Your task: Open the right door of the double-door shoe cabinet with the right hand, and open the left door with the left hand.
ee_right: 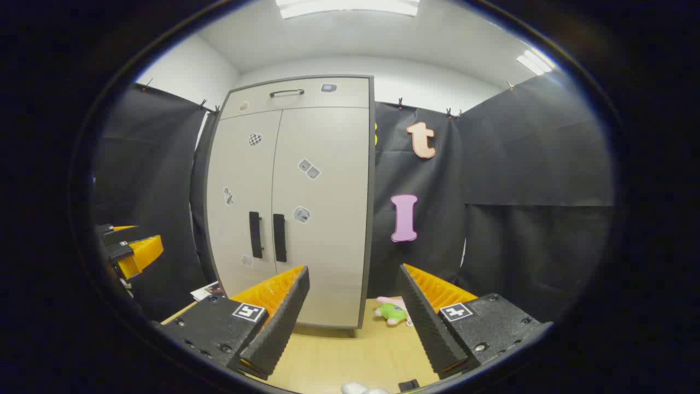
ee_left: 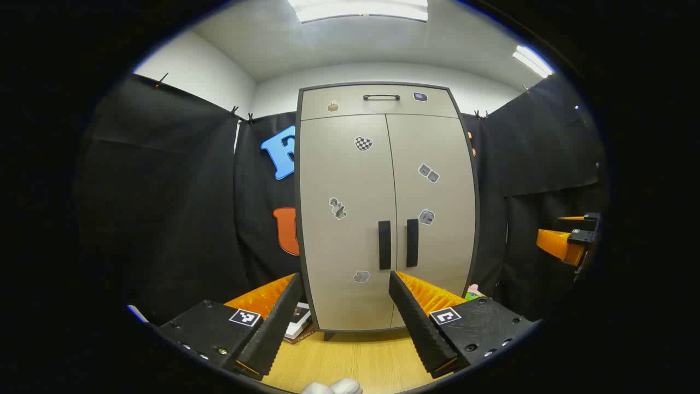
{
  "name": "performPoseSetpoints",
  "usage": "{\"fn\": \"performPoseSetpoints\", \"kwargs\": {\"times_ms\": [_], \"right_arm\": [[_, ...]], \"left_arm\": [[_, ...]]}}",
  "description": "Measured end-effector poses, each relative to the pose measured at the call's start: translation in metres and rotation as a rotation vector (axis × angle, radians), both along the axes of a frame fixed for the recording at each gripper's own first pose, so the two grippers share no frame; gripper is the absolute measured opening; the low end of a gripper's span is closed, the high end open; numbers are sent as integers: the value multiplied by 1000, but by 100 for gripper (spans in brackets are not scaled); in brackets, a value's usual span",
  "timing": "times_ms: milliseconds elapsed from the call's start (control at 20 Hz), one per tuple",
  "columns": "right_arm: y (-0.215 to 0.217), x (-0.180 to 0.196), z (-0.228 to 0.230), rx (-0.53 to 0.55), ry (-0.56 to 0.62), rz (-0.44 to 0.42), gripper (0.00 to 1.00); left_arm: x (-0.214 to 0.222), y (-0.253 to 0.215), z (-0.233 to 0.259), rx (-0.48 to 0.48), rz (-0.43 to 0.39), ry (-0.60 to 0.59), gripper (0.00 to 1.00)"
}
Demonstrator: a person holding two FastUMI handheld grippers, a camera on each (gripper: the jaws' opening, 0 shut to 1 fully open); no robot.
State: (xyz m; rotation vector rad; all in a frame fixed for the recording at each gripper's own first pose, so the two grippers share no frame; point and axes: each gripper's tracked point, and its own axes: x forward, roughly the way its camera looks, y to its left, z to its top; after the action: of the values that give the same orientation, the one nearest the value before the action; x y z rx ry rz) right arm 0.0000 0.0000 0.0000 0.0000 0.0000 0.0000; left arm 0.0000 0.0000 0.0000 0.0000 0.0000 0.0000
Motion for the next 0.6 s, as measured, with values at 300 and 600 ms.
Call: {"fn": "performPoseSetpoints", "kwargs": {"times_ms": [300,600], "right_arm": [[-2,1,-2,-2,9,-6,99],[0,6,-6,-1,21,-12,99]], "left_arm": [[-2,-3,-1,0,-4,0,96],[-4,-2,-2,0,2,-4,96]]}}
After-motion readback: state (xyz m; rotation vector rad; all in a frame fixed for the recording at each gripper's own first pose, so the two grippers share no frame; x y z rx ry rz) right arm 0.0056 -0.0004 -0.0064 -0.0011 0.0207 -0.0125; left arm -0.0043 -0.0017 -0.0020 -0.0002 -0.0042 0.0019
